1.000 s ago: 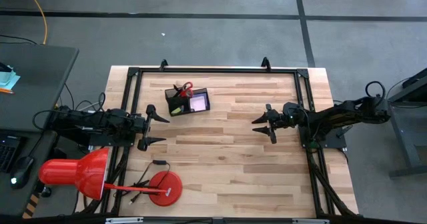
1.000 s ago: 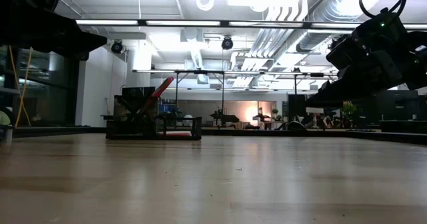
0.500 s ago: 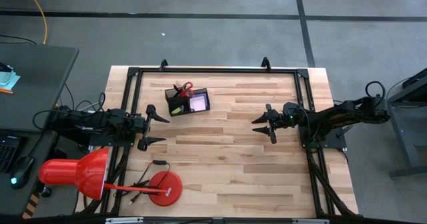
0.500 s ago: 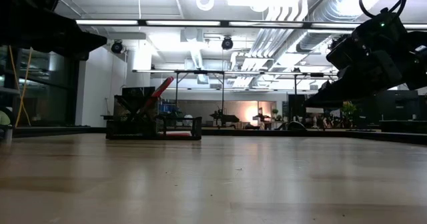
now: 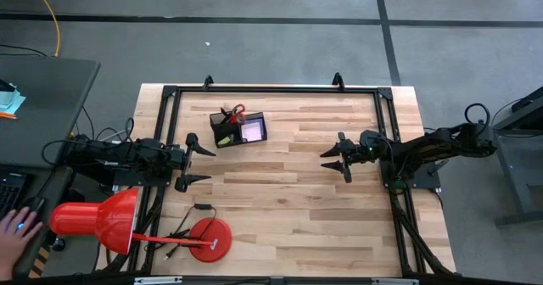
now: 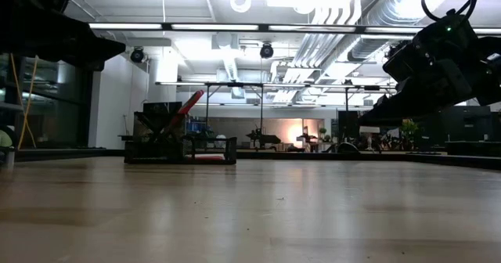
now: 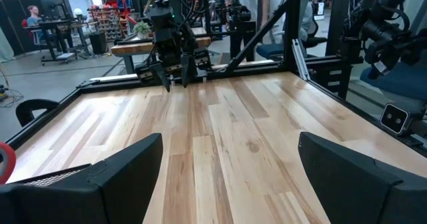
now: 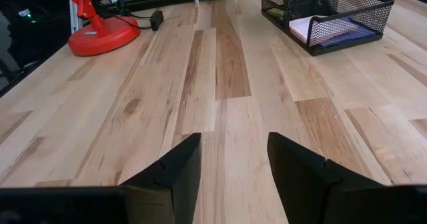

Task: Pick and place office supplies into organizer
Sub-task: Return to Home Position

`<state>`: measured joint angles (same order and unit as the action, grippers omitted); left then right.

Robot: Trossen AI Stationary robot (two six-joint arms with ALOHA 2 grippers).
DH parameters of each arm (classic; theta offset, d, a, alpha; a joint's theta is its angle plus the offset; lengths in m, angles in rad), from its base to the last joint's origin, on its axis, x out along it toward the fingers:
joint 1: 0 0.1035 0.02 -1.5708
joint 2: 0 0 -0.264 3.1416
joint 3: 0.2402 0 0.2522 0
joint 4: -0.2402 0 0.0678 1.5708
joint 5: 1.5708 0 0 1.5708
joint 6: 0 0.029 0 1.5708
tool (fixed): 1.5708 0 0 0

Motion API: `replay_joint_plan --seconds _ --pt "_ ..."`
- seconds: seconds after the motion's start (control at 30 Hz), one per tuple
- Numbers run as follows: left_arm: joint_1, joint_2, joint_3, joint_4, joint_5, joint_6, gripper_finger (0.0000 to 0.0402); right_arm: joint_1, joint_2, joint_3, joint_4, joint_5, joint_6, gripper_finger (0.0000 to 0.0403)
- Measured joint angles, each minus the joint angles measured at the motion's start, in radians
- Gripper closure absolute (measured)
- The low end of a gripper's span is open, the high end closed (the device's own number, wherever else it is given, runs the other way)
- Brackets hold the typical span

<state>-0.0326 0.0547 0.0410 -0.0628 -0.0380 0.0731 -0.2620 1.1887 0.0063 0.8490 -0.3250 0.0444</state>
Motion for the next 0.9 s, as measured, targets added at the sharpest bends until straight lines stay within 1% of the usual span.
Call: replay_joint_plan --seconds 0.4,0.73,0.9 --pt "0.0 0.0 0.0 0.0 0.0 0.0 0.0066 0.0 0.0 0.0 0.0 0.0 0.0 0.0247" --pt "0.0 0.0 0.0 0.0 0.0 0.0 0.0066 0.0 0.0 0.0 0.0 0.0 0.0 0.024" --pt "0.0 0.0 0.0 0.0 0.0 0.0 0.0066 0.0 0.0 0.0 0.0 0.0 0.0 0.0243"
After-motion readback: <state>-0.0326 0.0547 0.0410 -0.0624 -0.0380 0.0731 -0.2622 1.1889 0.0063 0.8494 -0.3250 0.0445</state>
